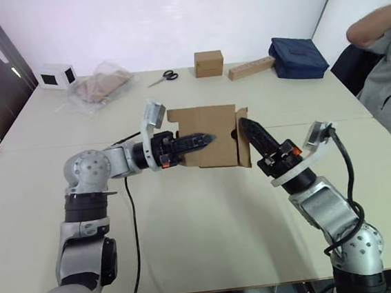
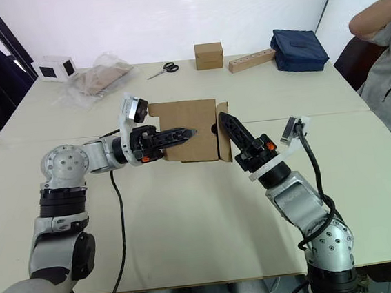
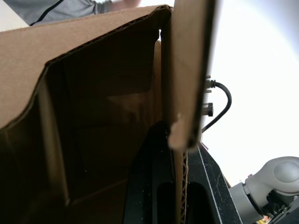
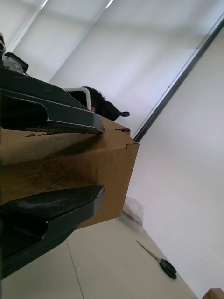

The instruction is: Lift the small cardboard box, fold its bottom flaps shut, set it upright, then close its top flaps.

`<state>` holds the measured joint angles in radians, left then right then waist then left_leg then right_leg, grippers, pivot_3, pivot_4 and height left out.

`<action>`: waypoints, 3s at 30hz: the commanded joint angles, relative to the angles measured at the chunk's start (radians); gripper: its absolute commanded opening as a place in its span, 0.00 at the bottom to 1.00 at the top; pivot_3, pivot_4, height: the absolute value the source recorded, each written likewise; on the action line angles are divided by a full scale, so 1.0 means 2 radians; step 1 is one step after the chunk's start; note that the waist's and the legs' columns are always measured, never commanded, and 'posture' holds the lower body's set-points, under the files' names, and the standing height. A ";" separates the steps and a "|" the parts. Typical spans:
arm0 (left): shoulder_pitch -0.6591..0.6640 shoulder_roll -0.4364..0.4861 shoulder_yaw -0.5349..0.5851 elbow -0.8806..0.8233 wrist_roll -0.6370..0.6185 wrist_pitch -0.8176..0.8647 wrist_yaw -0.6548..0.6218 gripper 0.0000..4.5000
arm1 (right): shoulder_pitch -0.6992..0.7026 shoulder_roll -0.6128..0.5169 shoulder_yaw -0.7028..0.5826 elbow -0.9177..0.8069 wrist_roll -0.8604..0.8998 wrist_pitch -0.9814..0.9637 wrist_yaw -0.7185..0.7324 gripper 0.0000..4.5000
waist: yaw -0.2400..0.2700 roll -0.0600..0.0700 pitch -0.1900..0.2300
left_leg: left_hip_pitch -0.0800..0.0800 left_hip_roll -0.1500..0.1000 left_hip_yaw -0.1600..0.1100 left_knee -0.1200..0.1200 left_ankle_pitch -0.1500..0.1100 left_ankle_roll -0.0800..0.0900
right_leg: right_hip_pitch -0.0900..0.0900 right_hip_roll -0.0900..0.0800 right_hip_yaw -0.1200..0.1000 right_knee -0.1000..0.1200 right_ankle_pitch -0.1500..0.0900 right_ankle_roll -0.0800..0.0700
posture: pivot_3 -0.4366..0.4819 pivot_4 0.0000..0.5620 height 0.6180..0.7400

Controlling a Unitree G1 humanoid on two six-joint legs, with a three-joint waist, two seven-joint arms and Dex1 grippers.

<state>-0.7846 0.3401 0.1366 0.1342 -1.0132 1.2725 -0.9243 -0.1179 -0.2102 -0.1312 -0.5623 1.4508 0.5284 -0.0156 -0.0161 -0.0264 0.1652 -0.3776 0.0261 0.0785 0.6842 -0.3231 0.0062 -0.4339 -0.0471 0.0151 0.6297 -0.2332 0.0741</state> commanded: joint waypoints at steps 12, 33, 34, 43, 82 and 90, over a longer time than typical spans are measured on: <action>0.005 -0.007 0.008 -0.031 -0.022 0.005 0.006 0.00 | -0.013 0.019 0.001 -0.009 -0.016 -0.020 -0.009 0.38 | 0.000 0.000 0.000 | 0.000 0.000 0.000 0.000 0.000 0.000 | 0.000 0.000 0.000 0.000 0.000 0.000 | 0.48 0.27 1.00; 0.010 -0.026 0.013 -0.034 -0.039 0.003 0.041 0.00 | -0.034 0.051 0.018 -0.017 -0.013 -0.034 -0.036 0.38 | 0.000 0.000 0.000 | 0.000 0.000 0.000 0.000 0.000 0.000 | 0.000 0.000 0.000 0.000 0.000 0.000 | 0.48 0.27 1.00; 0.009 -0.028 0.015 -0.032 -0.040 0.004 0.044 0.00 | -0.035 0.053 0.019 -0.016 -0.014 -0.034 -0.036 0.38 | 0.000 0.000 0.000 | 0.000 0.000 0.000 0.000 0.000 0.000 | 0.000 0.000 0.000 0.000 0.000 0.000 | 0.48 0.27 1.00; 0.014 -0.045 0.024 -0.040 -0.055 0.009 0.072 0.00 | -0.045 0.078 0.043 -0.014 -0.010 -0.029 -0.056 0.38 | -0.001 0.000 0.000 | 0.000 0.000 0.000 0.000 0.000 0.000 | 0.000 0.000 0.000 0.000 0.000 0.000 | 0.48 0.27 1.00; 0.006 -0.030 0.058 -0.014 -0.111 0.015 0.113 0.00 | -0.045 0.013 -0.019 -0.038 0.048 -0.036 -0.070 0.38 | -0.001 0.000 0.000 | 0.000 0.000 0.000 0.000 0.000 0.000 | 0.000 0.000 0.000 0.000 0.000 0.000 | 0.48 0.27 1.00; 0.003 -0.025 0.056 -0.011 -0.111 0.011 0.107 0.00 | -0.004 -0.033 -0.012 -0.051 0.007 -0.016 -0.066 0.01 | 0.000 0.000 0.000 | 0.000 0.000 0.000 0.000 0.000 0.000 | 0.000 0.000 0.000 0.000 0.000 0.000 | 0.48 0.27 1.00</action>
<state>-0.7512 0.2841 0.2469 0.1178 -1.2291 1.3067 -0.6955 -0.1556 -0.2510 -0.1721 -0.6230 1.5233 0.4773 -0.1653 -0.0166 -0.0263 0.1653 -0.3784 0.0262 0.0783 0.6840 -0.3232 0.0062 -0.4343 -0.0471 0.0149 0.6288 -0.2337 0.0733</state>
